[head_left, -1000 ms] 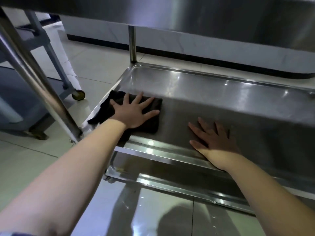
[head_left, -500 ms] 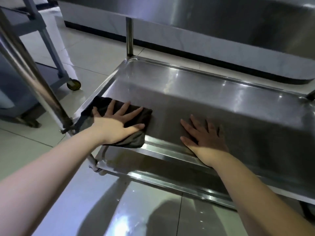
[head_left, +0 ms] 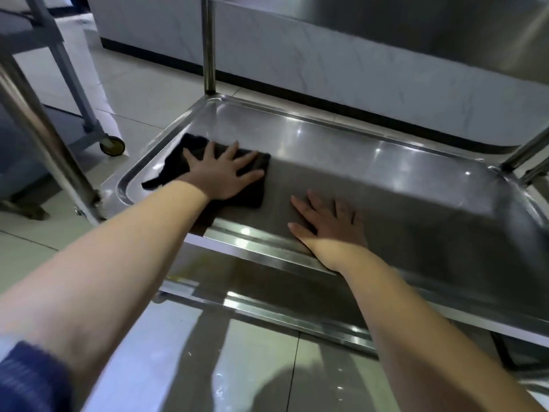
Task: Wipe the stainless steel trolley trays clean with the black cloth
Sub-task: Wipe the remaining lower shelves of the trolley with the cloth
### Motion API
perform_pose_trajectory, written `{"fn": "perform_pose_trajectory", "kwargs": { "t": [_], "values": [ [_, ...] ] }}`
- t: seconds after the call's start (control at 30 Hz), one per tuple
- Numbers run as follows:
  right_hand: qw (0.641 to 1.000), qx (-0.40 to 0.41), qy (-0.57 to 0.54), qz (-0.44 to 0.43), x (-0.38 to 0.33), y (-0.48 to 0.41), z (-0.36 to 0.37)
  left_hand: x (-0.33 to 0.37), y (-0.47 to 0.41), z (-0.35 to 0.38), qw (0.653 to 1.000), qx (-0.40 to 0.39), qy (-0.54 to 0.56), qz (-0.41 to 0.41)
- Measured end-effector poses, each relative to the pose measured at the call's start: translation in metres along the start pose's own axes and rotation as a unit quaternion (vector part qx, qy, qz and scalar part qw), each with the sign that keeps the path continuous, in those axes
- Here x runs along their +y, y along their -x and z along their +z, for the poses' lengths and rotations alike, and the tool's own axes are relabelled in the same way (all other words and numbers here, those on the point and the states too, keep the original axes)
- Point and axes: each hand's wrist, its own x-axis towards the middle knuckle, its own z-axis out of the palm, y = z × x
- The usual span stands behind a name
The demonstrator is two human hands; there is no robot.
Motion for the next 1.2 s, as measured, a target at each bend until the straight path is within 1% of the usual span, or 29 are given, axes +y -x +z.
{"fn": "perform_pose_trajectory", "kwargs": {
  "t": [0.07, 0.13, 0.2, 0.27, 0.33, 0.37, 0.43, 0.5, 0.6, 0.67, 0.73, 0.8, 0.9, 1.0, 1.1, 1.2],
  "values": [
    [1.0, -0.001, -0.002, 0.001, -0.001, 0.001, -0.001, 0.006, 0.036, 0.02, 1.0, 0.001, -0.005, 0.024],
    [1.0, -0.01, -0.004, -0.009, -0.004, -0.001, -0.003, 0.006, 0.063, 0.027, 1.0, -0.003, 0.007, 0.019],
    [0.999, -0.021, -0.034, -0.028, 0.003, -0.001, -0.011, 0.008, 0.074, 0.023, 1.0, -0.017, 0.011, 0.006],
    [0.998, 0.007, -0.06, -0.028, 0.027, 0.001, -0.025, 0.012, 0.077, 0.018, 1.0, -0.021, 0.004, -0.001],
    [0.998, 0.046, -0.031, 0.024, 0.07, 0.007, -0.032, 0.016, 0.078, 0.016, 1.0, -0.022, -0.001, -0.004],
    [0.997, 0.041, -0.01, 0.058, 0.093, 0.012, -0.033, 0.018, 0.079, 0.017, 1.0, -0.024, 0.001, -0.005],
    [0.994, 0.0, 0.007, 0.107, 0.123, 0.024, -0.027, 0.033, 0.084, 0.021, 1.0, -0.022, 0.011, -0.004],
    [0.993, -0.004, -0.004, 0.118, 0.129, 0.029, -0.019, 0.071, 0.09, 0.028, 1.0, -0.008, 0.016, 0.018],
    [0.993, 0.023, -0.009, 0.116, 0.126, 0.028, -0.014, 0.157, 0.094, 0.047, 0.998, -0.005, -0.001, 0.069],
    [0.993, 0.035, -0.007, 0.113, 0.128, 0.029, -0.012, 0.191, 0.083, 0.053, 0.998, -0.007, -0.014, 0.061],
    [0.993, 0.035, -0.001, 0.113, 0.131, 0.028, -0.012, 0.194, 0.059, 0.049, 0.999, 0.015, -0.018, 0.027],
    [0.993, 0.038, 0.007, 0.115, 0.129, 0.029, -0.01, 0.187, 0.023, 0.039, 0.999, 0.038, -0.009, 0.012],
    [0.992, 0.046, 0.005, 0.114, 0.129, 0.028, -0.009, 0.19, -0.029, 0.018, 1.0, 0.02, 0.006, 0.019],
    [0.992, 0.06, 0.007, 0.112, 0.131, 0.027, -0.007, 0.205, -0.054, 0.007, 1.0, 0.007, 0.006, 0.013],
    [0.992, 0.057, -0.002, 0.11, 0.131, 0.028, -0.007, 0.206, -0.028, 0.009, 1.0, 0.003, 0.003, 0.03],
    [0.992, 0.058, -0.008, 0.108, 0.131, 0.03, -0.007, 0.186, 0.034, 0.036, 0.997, -0.011, -0.013, 0.076]
  ]
}}
